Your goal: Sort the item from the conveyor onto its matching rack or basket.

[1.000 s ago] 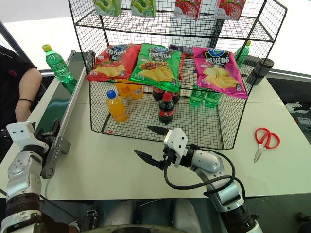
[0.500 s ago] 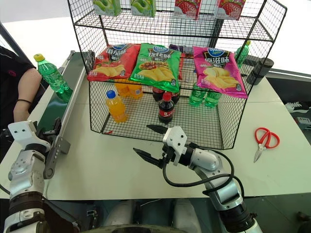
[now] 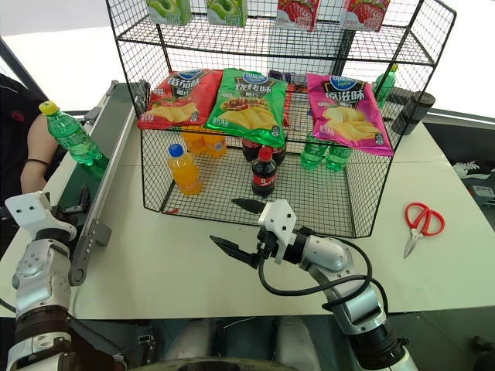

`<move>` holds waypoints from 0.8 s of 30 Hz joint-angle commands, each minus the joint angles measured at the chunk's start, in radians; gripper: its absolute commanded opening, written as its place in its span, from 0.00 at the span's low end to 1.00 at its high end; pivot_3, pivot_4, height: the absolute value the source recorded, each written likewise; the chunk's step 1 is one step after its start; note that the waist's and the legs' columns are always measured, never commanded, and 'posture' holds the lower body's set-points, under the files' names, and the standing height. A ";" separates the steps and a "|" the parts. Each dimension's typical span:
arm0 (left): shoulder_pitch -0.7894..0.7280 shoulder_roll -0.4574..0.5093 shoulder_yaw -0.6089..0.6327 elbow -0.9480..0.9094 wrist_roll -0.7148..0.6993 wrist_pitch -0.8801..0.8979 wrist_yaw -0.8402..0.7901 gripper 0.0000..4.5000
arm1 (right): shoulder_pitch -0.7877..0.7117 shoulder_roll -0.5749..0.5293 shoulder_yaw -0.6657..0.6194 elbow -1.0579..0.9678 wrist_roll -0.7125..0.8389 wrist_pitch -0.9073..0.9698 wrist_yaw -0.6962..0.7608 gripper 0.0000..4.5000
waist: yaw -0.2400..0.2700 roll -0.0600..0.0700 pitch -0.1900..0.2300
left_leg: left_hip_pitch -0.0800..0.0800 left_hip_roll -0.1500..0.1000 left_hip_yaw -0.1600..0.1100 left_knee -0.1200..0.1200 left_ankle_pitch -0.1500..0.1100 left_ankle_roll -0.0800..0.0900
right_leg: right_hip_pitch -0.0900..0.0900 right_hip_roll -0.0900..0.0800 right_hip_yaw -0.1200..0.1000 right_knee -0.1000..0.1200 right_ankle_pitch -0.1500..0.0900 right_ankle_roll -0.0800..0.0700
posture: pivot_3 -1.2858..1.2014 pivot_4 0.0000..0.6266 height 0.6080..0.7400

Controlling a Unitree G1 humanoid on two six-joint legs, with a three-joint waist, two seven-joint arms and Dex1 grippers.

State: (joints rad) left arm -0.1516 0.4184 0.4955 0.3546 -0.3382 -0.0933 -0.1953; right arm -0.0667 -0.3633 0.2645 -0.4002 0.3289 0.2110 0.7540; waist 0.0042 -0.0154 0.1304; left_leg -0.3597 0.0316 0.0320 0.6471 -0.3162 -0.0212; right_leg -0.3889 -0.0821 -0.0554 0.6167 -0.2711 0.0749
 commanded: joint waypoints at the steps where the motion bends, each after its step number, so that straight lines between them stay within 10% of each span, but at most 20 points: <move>1: 0.002 0.005 0.025 -0.006 -0.005 -0.023 0.007 1.00 | -0.013 0.006 0.001 -0.057 0.021 -0.003 0.003 0.98 | 0.000 0.000 0.000 | 0.000 0.000 0.000 0.000 0.000 0.000 | 0.000 0.000 0.000 0.000 0.000 0.000 | 0.52 0.24 1.00; 24: -0.005 -0.003 0.029 -0.013 -0.007 -0.056 0.029 1.00 | -0.013 0.003 0.003 -0.064 0.028 0.009 0.005 0.98 | -0.001 0.000 0.000 | -0.001 0.000 0.000 -0.001 0.000 0.000 | 0.000 -0.001 0.000 -0.001 0.000 -0.001 | 0.52 0.24 1.00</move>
State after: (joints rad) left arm -0.1512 0.4084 0.5001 0.3546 -0.3388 -0.1243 -0.1698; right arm -0.0671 -0.3650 0.2659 -0.4122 0.3383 0.2249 0.7549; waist 0.0037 -0.0153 0.1305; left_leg -0.3604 0.0316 0.0320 0.6463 -0.3162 -0.0213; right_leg -0.3894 -0.0827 -0.0555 0.6154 -0.2714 0.0743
